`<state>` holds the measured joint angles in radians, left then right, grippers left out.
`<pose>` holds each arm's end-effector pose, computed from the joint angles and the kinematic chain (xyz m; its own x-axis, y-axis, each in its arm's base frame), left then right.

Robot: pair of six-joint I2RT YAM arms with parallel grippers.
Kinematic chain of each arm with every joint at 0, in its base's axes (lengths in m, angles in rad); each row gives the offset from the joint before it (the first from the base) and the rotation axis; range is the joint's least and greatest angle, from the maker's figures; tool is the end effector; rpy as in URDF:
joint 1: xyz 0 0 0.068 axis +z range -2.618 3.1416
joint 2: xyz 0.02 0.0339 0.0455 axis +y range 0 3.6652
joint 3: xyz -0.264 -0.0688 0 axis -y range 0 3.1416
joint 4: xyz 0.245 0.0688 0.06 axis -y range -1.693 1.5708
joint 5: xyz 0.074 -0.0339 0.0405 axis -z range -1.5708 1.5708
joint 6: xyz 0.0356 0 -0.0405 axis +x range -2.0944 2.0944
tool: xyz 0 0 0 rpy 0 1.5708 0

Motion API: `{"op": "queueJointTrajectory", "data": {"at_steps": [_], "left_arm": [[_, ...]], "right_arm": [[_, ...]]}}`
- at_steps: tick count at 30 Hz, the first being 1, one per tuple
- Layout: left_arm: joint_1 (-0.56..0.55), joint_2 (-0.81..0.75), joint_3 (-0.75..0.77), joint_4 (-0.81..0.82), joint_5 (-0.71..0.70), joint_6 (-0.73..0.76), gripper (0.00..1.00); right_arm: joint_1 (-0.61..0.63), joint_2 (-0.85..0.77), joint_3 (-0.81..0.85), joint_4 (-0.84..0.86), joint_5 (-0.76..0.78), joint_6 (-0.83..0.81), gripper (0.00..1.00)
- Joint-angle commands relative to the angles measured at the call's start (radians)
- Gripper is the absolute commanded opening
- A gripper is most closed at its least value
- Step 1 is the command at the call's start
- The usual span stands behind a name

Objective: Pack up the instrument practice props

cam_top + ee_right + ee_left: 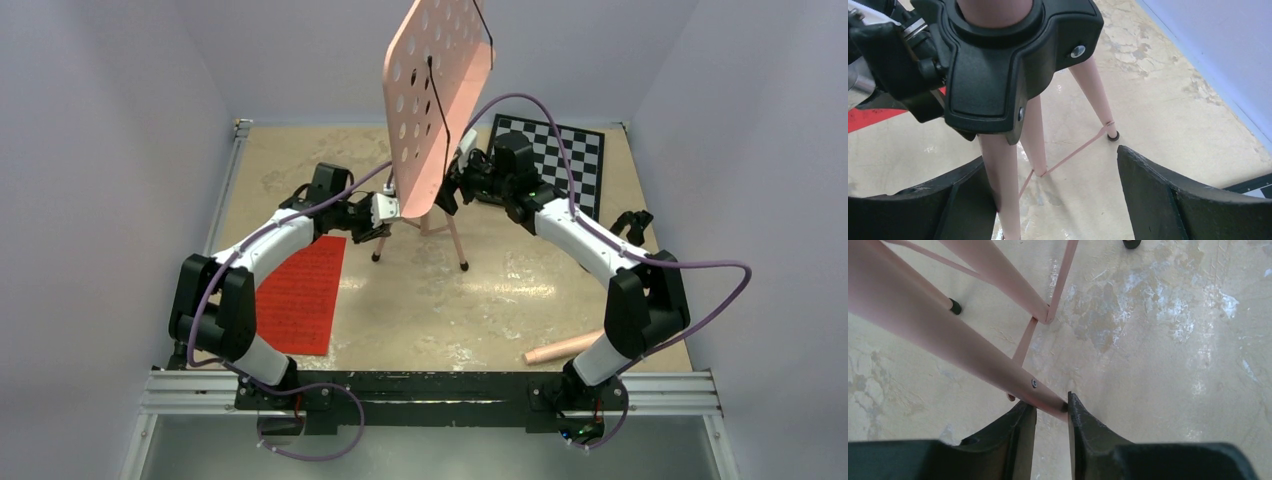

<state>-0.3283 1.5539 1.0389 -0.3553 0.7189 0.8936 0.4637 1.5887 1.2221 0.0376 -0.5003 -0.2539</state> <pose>0.2985 -0.1264 0.2320 0.0488 0.6029 -0.7963 0.9678 0.1685 0.1869 0.3274 0.1828 0.3117 -0.0792 -0.2860 -0.9550 -0.8455 0.5268 -0.0877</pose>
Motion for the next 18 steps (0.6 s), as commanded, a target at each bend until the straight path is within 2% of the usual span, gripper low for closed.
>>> {"op": "queueJointTrajectory", "data": {"at_steps": [1, 5, 8, 12, 15, 18], "left_arm": [[-0.063, -0.011, -0.028, -0.173, 0.064, 0.107, 0.36], [-0.054, -0.074, -0.056, -0.183, 0.032, 0.068, 0.42], [0.009, -0.143, -0.054, -0.19, 0.098, 0.006, 0.45], [0.083, -0.202, 0.008, -0.176, 0.158, -0.106, 0.59], [0.093, -0.175, 0.1, -0.194, 0.178, -0.115, 0.64], [0.112, -0.095, 0.167, -0.113, 0.172, -0.16, 0.64]], "right_arm": [[-0.035, 0.0, 0.016, 0.118, 0.093, -0.106, 0.82], [-0.037, -0.039, -0.027, 0.122, 0.075, -0.173, 0.81], [-0.043, -0.08, -0.067, 0.117, 0.051, -0.225, 0.82], [-0.048, -0.123, -0.1, 0.08, 0.029, -0.239, 0.84], [-0.051, -0.135, -0.113, 0.062, 0.029, -0.234, 0.84], [-0.052, -0.132, -0.109, 0.054, 0.027, -0.231, 0.84]]}}
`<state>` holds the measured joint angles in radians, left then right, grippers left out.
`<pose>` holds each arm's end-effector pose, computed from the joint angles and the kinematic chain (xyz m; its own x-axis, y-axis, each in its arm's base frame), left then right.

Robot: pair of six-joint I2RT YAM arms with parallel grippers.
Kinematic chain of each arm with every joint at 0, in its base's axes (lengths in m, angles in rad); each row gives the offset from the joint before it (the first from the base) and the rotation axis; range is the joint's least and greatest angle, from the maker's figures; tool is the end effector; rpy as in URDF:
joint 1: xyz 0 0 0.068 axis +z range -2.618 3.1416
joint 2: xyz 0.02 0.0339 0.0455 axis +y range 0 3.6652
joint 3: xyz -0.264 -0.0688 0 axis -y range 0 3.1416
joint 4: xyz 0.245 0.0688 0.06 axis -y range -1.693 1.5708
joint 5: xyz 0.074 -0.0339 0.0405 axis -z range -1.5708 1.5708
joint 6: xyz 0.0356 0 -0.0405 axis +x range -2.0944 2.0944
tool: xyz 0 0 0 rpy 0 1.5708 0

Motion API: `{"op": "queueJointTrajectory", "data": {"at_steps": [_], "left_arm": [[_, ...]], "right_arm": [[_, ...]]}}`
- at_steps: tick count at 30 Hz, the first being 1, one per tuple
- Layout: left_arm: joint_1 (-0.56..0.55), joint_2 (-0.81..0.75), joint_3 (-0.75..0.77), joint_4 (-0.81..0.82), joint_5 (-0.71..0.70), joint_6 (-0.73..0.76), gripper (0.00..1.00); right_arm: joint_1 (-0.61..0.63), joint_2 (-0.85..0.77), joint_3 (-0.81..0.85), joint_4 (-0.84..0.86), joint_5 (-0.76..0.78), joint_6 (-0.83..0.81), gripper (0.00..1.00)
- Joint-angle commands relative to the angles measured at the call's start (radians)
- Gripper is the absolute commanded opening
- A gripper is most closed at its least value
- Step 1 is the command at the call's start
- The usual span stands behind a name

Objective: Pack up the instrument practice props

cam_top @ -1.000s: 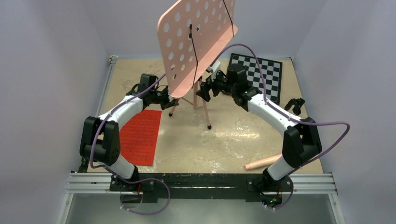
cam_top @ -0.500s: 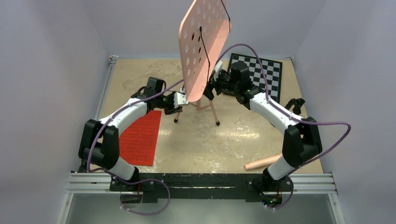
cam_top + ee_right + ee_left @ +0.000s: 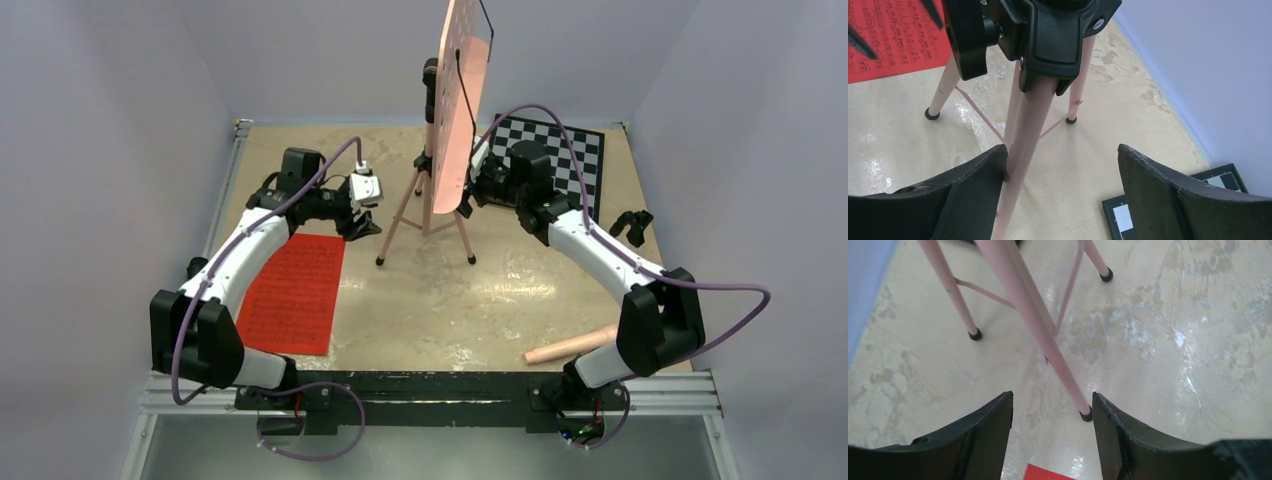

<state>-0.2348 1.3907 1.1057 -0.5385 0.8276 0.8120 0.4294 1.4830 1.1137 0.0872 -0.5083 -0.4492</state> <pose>0.2773 -0.0933 0.2900 -0.0234 0.5105 -0.8596 0.9609 0.2488 0.1216 0.3091 0.1606 0.3147 0.1145 -0.3648 -0.9240 -0.8204 0.4898 -0.2950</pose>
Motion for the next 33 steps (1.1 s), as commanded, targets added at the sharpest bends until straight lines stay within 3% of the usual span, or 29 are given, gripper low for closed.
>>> {"op": "queueJointTrajectory", "data": {"at_steps": [1, 7, 11, 21, 28, 33], "left_arm": [[0.027, 0.108, 0.128, 0.109, 0.063, -0.103, 0.64], [0.048, 0.354, 0.332, 0.272, 0.112, -0.182, 0.64], [0.028, 0.473, 0.398, 0.367, 0.181, -0.168, 0.64], [-0.051, 0.619, 0.499, 0.431, 0.222, -0.168, 0.6], [-0.06, 0.654, 0.53, 0.433, 0.249, -0.195, 0.4], [-0.064, 0.65, 0.531, 0.369, 0.264, -0.169, 0.17]], "right_arm": [[-0.017, -0.024, 0.005, -0.001, 0.033, -0.035, 0.83], [-0.016, -0.009, 0.043, -0.064, -0.038, -0.064, 0.69], [-0.01, -0.012, 0.05, -0.084, -0.055, -0.072, 0.66], [0.014, -0.02, 0.06, -0.16, -0.06, -0.111, 0.56], [0.015, -0.008, 0.082, -0.181, -0.052, -0.123, 0.55], [0.015, 0.015, 0.11, -0.183, -0.032, -0.14, 0.54]]}}
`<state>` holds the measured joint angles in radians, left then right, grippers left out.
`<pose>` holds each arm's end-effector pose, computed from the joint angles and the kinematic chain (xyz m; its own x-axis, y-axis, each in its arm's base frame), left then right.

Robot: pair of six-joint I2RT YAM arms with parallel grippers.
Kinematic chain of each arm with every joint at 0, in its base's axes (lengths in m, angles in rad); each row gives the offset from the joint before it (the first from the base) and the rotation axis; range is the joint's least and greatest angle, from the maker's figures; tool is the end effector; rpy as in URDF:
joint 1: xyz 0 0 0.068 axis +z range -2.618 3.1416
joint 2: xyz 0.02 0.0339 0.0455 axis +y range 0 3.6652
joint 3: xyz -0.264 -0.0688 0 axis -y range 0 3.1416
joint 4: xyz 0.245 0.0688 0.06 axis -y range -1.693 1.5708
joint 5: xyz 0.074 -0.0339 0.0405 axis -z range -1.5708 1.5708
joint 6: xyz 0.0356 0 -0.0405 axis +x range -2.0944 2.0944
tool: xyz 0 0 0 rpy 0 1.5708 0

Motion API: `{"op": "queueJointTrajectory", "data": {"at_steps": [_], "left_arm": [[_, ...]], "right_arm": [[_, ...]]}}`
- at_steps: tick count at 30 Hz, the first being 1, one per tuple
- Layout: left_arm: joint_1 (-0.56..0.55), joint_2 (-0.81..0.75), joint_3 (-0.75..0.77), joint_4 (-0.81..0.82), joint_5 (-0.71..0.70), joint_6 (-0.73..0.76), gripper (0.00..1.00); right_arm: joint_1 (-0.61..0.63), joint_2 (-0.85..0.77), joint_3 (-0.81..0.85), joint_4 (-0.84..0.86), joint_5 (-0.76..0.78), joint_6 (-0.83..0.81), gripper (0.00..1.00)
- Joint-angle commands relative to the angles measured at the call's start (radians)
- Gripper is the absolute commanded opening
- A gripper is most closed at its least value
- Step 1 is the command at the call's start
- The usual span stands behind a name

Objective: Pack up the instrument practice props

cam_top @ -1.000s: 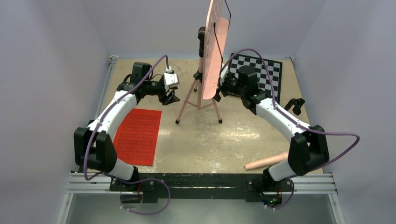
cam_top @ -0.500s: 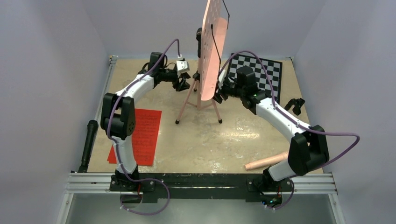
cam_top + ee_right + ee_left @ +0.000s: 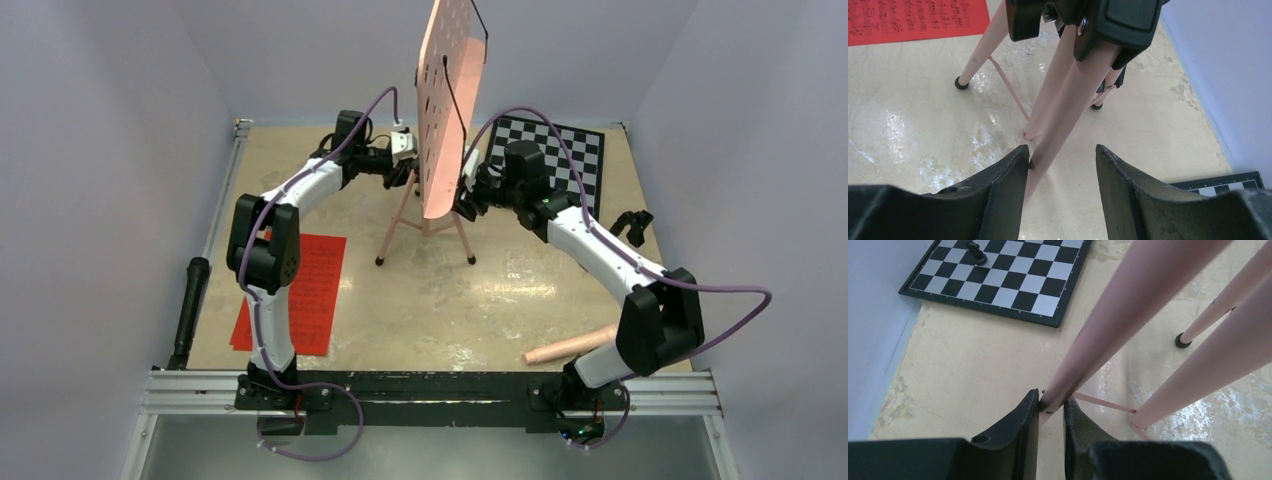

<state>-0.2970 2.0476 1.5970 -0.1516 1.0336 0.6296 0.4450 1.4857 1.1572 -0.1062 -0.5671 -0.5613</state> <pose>0.4346 -0.1650 0.2431 0.0490 0.3001 -0.9526 0.9872 0.1304 0.0919 0.3015 0.1650 0.3105 0.1055 -0.4471 -0.8882 -0.8820 0.3705 -0.2913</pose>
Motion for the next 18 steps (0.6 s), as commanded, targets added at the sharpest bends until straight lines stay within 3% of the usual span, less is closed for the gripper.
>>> {"op": "queueJointTrajectory", "data": {"at_steps": [1, 6, 11, 18], "left_arm": [[-0.002, -0.014, 0.032, -0.022, 0.053, 0.015, 0.15], [0.003, -0.075, -0.058, -0.002, 0.002, 0.026, 0.02], [0.019, -0.117, -0.14, 0.043, -0.042, 0.008, 0.0], [0.032, -0.192, -0.24, 0.127, -0.187, -0.026, 0.0]], "right_arm": [[0.0, 0.018, 0.073, 0.012, 0.037, -0.027, 0.54], [-0.01, 0.037, 0.083, 0.027, 0.076, -0.028, 0.56], [-0.01, 0.018, 0.056, 0.036, 0.063, -0.062, 0.57], [-0.019, -0.039, -0.016, 0.063, 0.111, -0.071, 0.77]]}}
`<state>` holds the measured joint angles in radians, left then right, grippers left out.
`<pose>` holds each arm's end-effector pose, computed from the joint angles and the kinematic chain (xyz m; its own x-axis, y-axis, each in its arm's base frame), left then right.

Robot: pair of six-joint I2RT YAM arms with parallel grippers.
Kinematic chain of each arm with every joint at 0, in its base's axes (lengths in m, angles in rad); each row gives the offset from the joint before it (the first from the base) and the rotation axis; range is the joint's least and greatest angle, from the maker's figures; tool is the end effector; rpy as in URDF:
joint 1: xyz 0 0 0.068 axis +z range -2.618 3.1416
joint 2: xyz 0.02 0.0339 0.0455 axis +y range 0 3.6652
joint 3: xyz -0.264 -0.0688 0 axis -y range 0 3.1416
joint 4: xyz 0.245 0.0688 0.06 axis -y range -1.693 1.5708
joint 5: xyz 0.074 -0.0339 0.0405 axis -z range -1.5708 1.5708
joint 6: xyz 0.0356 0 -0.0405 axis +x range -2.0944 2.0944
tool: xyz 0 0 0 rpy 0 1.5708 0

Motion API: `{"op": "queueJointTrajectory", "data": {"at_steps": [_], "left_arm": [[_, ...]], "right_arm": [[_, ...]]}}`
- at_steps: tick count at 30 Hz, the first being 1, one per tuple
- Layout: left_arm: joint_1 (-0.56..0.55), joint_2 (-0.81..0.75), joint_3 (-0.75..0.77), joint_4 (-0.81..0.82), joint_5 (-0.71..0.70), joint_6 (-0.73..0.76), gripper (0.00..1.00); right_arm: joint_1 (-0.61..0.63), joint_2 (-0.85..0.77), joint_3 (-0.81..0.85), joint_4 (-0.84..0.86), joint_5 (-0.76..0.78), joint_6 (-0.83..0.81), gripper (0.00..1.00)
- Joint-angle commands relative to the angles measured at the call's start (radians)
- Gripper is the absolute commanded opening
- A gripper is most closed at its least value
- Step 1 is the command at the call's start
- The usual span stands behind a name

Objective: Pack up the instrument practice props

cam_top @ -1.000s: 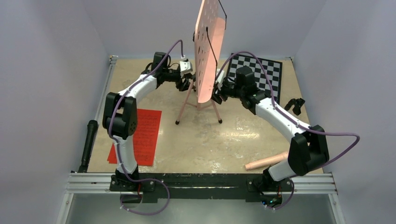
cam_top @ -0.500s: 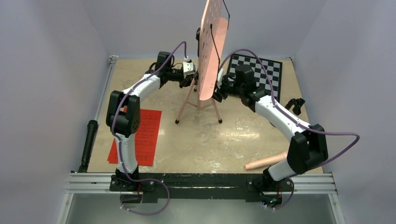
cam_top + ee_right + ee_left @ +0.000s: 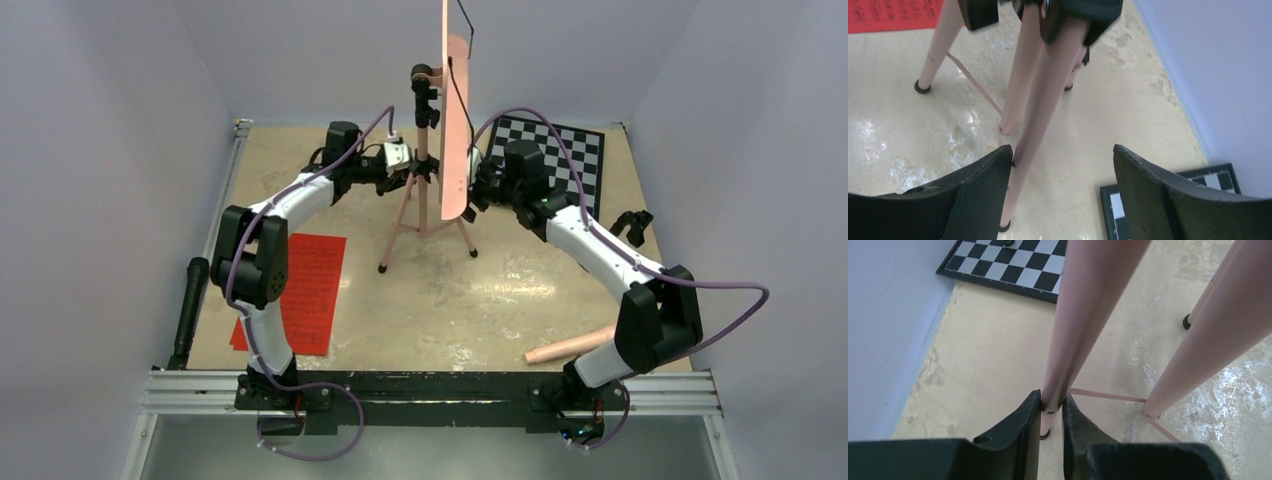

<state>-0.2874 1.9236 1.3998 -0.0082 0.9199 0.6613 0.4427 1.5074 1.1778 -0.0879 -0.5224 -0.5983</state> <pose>0.4098 -0.1507 0.2422 0.1254 0.3510 -0.9280 0.9532 0.2169 0.2108 0.3090 0.1661 0.3119 0.1385 -0.4745 -0.8693 -0.8537 0.3878 -0.3477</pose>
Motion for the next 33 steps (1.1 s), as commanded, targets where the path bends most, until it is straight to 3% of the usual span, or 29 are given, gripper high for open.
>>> {"op": "queueJointTrajectory", "data": {"at_steps": [1, 6, 14, 21, 27, 33], "left_arm": [[0.023, -0.077, -0.056, -0.011, -0.102, -0.065, 0.0], [0.024, -0.14, -0.138, 0.044, -0.248, -0.102, 0.0], [0.019, -0.243, -0.297, 0.073, -0.442, -0.143, 0.0], [-0.012, -0.346, -0.436, 0.07, -0.587, -0.269, 0.0], [-0.1, -0.392, -0.501, 0.069, -0.702, -0.287, 0.0], [-0.101, -0.418, -0.508, 0.02, -0.716, -0.298, 0.0]], "right_arm": [[-0.024, -0.074, -0.048, 0.043, 0.067, -0.032, 0.8], [-0.058, -0.157, -0.116, 0.026, 0.061, -0.015, 0.89], [-0.066, -0.332, -0.23, -0.078, 0.014, 0.082, 0.88], [-0.066, -0.472, -0.295, -0.153, -0.005, 0.129, 0.85], [-0.031, -0.58, -0.36, -0.166, -0.085, -0.035, 0.76], [0.053, -0.61, -0.422, -0.065, -0.117, -0.244, 0.66]]}}
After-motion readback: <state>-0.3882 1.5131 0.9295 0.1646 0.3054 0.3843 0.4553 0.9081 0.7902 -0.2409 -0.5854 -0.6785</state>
